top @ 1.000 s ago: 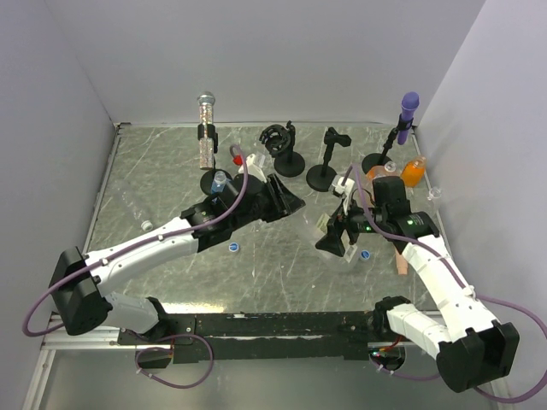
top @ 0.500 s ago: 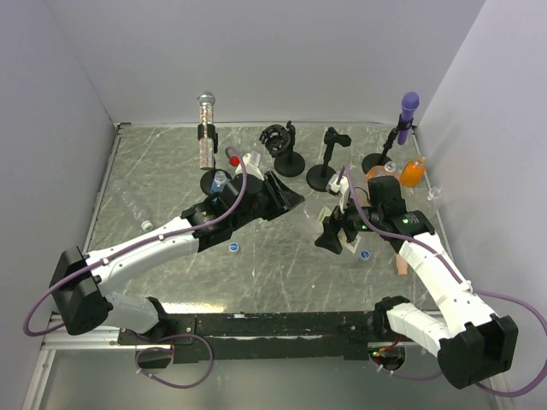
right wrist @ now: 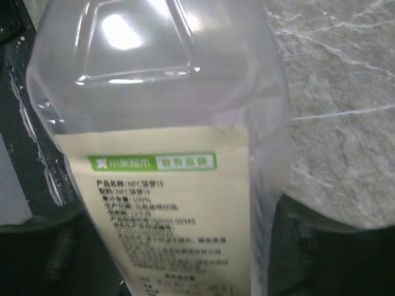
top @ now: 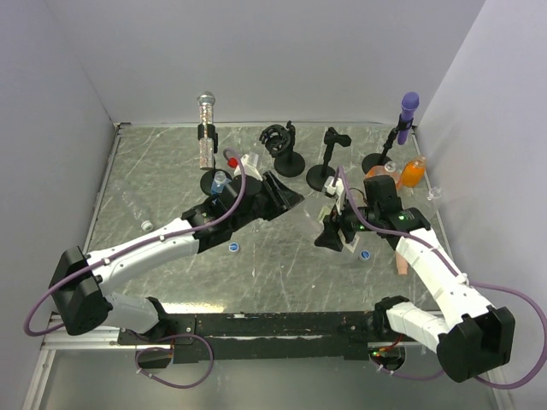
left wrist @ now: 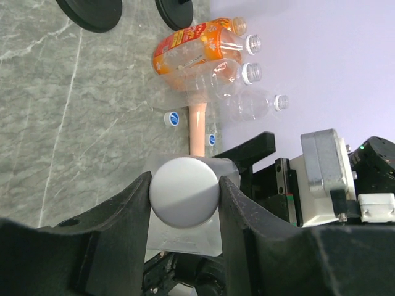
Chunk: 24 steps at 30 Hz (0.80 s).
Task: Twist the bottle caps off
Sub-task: Unscrew the bottle cap from the plastic bottle.
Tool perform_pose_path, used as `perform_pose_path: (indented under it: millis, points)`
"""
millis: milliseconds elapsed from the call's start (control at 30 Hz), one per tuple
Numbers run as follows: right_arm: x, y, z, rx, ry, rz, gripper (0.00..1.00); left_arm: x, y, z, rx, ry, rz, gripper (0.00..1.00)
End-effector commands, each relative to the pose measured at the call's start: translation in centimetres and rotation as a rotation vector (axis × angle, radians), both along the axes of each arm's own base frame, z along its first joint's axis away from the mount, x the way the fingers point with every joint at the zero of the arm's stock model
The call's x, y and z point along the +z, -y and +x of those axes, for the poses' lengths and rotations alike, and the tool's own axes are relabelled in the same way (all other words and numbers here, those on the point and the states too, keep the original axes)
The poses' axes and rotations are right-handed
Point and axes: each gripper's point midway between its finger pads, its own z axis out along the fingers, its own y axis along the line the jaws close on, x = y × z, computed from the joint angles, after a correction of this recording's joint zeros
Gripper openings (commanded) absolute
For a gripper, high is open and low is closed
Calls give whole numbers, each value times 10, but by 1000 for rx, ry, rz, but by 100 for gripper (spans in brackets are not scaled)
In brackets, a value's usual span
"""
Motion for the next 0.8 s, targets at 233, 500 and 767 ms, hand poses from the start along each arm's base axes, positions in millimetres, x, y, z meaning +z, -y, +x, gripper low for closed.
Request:
perform_pose_path:
  millis: [233,500,767]
  points:
    - [22,-10,-17,123,28,56,25,74,2,-17,-84,120,-257,47]
    - [27,-9,-40,244,37,55,23,92,-34,-41,-214,411,-111,95]
    - [29,-10,-75,468,48,84,23,72,-85,-120,-616,1020,246,97]
